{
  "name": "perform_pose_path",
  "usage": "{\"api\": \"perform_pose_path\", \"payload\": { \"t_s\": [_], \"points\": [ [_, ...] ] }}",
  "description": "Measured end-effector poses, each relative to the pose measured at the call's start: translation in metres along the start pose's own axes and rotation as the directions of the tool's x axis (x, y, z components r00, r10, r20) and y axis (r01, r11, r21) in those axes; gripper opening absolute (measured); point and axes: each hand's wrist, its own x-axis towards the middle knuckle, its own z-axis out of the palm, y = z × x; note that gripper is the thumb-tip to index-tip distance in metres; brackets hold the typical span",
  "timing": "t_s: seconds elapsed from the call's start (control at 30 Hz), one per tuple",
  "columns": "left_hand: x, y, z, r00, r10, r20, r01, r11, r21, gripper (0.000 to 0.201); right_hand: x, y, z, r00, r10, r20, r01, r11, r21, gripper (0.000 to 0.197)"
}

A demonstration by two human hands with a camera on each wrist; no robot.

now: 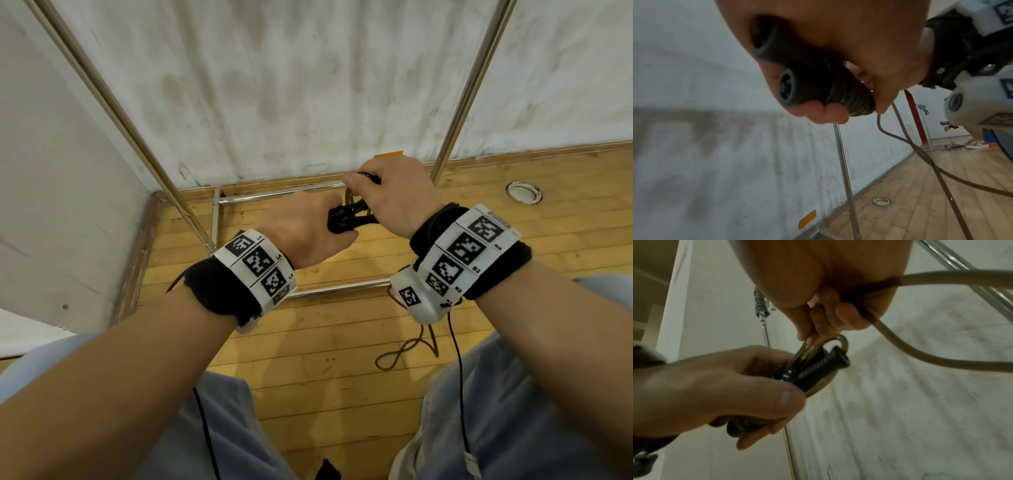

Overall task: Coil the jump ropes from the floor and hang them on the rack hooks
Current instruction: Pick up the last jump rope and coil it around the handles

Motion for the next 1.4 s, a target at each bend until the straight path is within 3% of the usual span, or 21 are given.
{"api": "perform_pose_path", "payload": {
  "t_s": [0.13, 0.3, 0.4, 0.47, 0.53, 0.67, 0.73, 0.83, 0.93, 1.03, 1.13, 1.27, 1.4],
  "points": [
    [-0.007, 0.003, -0.005, 0.994, 0.093, -0.052, -0.094, 0.995, -0.023, 0.020, 0.005, 0.003, -0.003, 0.994, 0.111, 0.008, -0.111, 0.976, 0.187, 0.035],
    [-0.017, 0.006, -0.009, 0.979, 0.182, -0.091, -0.190, 0.978, -0.088, 0.019, 0.007, 0.012, -0.009, 0.966, 0.145, 0.213, -0.222, 0.886, 0.406, 0.036],
    [-0.017, 0.006, -0.016, 0.976, 0.134, -0.174, -0.171, 0.962, -0.214, 0.025, 0.004, 0.013, -0.003, 0.963, 0.105, 0.248, -0.240, 0.753, 0.613, 0.019],
    [-0.014, 0.004, -0.022, 0.976, 0.030, -0.218, -0.098, 0.945, -0.311, 0.027, 0.000, 0.009, 0.007, 0.968, 0.134, 0.212, -0.246, 0.684, 0.687, 0.034],
    [-0.011, 0.001, -0.028, 0.966, -0.057, -0.251, -0.053, 0.910, -0.410, 0.026, -0.003, 0.003, 0.017, 0.973, 0.140, 0.181, -0.226, 0.715, 0.662, 0.038],
    [-0.005, -0.005, -0.036, 0.941, -0.166, -0.296, -0.012, 0.856, -0.517, 0.025, -0.012, -0.010, 0.036, 0.998, -0.008, 0.063, -0.016, 0.929, 0.369, 0.026],
    [-0.005, -0.005, -0.037, 0.941, -0.167, -0.294, -0.009, 0.857, -0.516, 0.028, -0.015, -0.012, 0.042, 0.998, -0.035, 0.048, 0.023, 0.972, 0.235, 0.017],
    [-0.007, -0.001, -0.034, 0.957, -0.100, -0.274, -0.038, 0.888, -0.459, 0.027, -0.012, -0.010, 0.043, 0.998, 0.027, 0.053, -0.030, 0.998, 0.052, 0.024],
    [-0.007, 0.001, -0.033, 0.962, -0.076, -0.261, -0.051, 0.893, -0.448, 0.024, -0.007, -0.011, 0.043, 0.985, 0.137, 0.104, -0.151, 0.978, 0.143, 0.023],
    [-0.005, -0.002, -0.032, 0.959, -0.075, -0.273, -0.061, 0.888, -0.455, 0.023, -0.010, -0.017, 0.047, 0.965, 0.126, 0.229, -0.199, 0.922, 0.333, 0.020],
    [-0.003, -0.008, -0.033, 0.955, -0.092, -0.283, -0.052, 0.886, -0.461, 0.021, -0.015, -0.017, 0.046, 0.944, 0.095, 0.316, -0.260, 0.804, 0.535, 0.023],
    [0.000, -0.019, -0.031, 0.957, -0.152, -0.249, 0.021, 0.888, -0.460, 0.029, -0.011, -0.005, 0.040, 0.969, 0.104, 0.224, -0.192, 0.888, 0.418, 0.025],
    [0.003, -0.027, -0.025, 0.958, -0.147, -0.245, 0.059, 0.940, -0.335, 0.039, -0.012, 0.001, 0.041, 0.976, 0.126, 0.180, -0.195, 0.874, 0.444, 0.020]
  ]
}}
